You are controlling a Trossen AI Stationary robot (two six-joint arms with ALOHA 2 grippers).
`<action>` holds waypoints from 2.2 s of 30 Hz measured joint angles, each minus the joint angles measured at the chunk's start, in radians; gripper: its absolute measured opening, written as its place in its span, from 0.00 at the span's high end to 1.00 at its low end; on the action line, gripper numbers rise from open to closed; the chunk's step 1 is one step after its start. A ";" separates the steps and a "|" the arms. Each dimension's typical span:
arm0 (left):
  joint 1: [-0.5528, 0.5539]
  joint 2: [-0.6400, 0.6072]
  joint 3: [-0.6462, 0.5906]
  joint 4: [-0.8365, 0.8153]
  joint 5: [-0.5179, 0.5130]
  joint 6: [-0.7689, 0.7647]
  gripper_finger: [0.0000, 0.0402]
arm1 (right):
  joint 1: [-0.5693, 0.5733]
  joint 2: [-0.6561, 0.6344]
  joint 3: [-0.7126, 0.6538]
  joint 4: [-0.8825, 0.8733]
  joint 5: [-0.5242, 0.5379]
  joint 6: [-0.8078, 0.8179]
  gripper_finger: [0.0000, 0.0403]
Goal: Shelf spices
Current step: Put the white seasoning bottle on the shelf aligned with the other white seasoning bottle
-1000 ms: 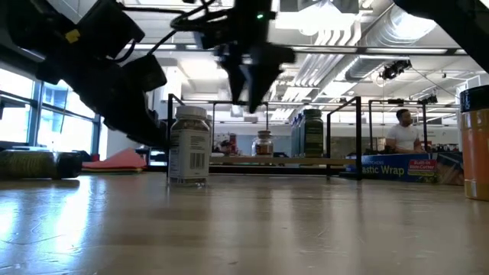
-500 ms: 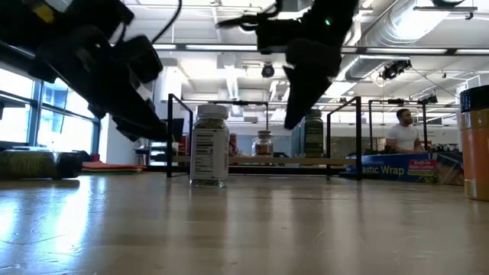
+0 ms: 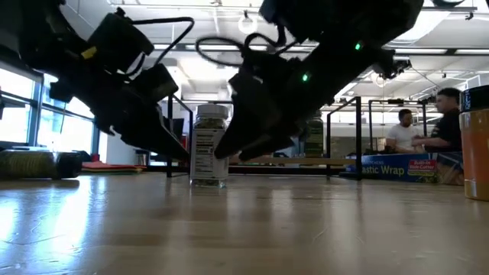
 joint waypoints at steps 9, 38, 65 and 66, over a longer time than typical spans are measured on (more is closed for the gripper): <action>-0.034 0.035 0.005 0.119 0.165 -0.039 0.72 | -0.030 -0.023 0.004 -0.171 0.033 -0.006 0.24; 0.099 -0.109 0.477 -0.756 0.267 0.500 0.27 | 0.048 -0.237 -0.186 -0.432 0.085 0.177 0.24; 0.111 0.028 0.534 -0.684 0.208 0.249 0.51 | 0.069 -0.236 -0.187 -0.400 0.104 0.204 0.24; 0.112 0.013 0.558 -0.725 0.157 0.233 0.51 | 0.069 -0.236 -0.187 -0.400 0.104 0.204 0.24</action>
